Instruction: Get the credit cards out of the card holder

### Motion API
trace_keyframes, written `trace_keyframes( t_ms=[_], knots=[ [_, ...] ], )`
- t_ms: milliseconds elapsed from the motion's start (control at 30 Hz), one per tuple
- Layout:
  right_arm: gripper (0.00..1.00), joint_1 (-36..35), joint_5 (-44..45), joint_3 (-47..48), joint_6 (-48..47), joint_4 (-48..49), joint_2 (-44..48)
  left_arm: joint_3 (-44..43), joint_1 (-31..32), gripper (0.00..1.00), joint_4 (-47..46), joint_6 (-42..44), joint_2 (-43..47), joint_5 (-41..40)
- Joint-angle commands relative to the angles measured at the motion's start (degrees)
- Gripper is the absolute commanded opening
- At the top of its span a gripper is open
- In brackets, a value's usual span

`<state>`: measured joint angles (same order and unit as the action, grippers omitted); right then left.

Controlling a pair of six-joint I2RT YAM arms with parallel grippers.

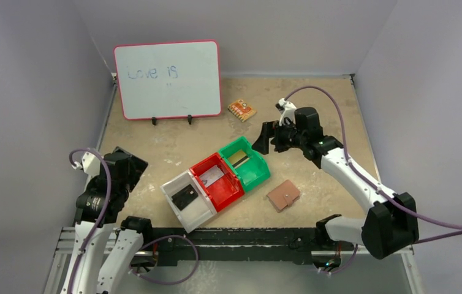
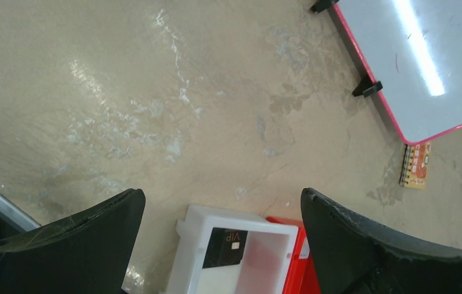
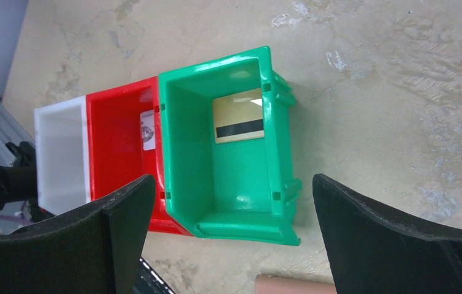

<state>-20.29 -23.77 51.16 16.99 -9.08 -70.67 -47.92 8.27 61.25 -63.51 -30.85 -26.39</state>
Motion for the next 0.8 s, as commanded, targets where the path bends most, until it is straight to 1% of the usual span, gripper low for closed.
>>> trace_keyframes(
  t_ms=[0, 100, 167, 267, 400, 500, 700, 767],
  knots=[
    [1.00, -2.4, 7.3, 3.7, -1.8, 0.0, -2.2, -2.9, -0.1, 1.00, 5.5, -1.9, 1.3, 3.7],
    [1.00, -3.9, 10.3, 6.6, -3.7, -3.0, -6.9, -3.0, -0.1, 1.00, 7.6, -3.1, 2.9, 3.7],
    [1.00, -5.0, 12.9, 7.4, -4.2, -3.0, -9.8, -2.4, -0.1, 1.00, 8.4, -4.7, 4.2, 3.9],
    [1.00, -6.5, 18.4, 9.5, -4.7, -3.7, -14.1, -0.9, -0.1, 1.00, 7.5, -4.8, 5.9, 6.6],
    [1.00, -7.5, 19.4, 12.2, -5.8, -2.8, -19.1, 1.0, -0.1, 1.00, 6.6, -4.5, 6.5, 9.5],
    [1.00, -8.3, 24.2, 14.3, -5.9, -3.0, -22.3, 2.2, -0.1, 1.00, 5.6, -3.4, 6.2, 11.8],
    [1.00, -8.4, 33.4, 16.4, -3.1, -2.5, -26.5, 5.0, -0.1, 1.00, 2.6, -1.4, 5.3, 16.4],
    [1.00, -8.4, 34.6, 16.9, -1.0, -2.9, -27.7, 6.0, -0.1, 1.00, 1.1, -1.1, 5.3, 18.1]
  ],
)
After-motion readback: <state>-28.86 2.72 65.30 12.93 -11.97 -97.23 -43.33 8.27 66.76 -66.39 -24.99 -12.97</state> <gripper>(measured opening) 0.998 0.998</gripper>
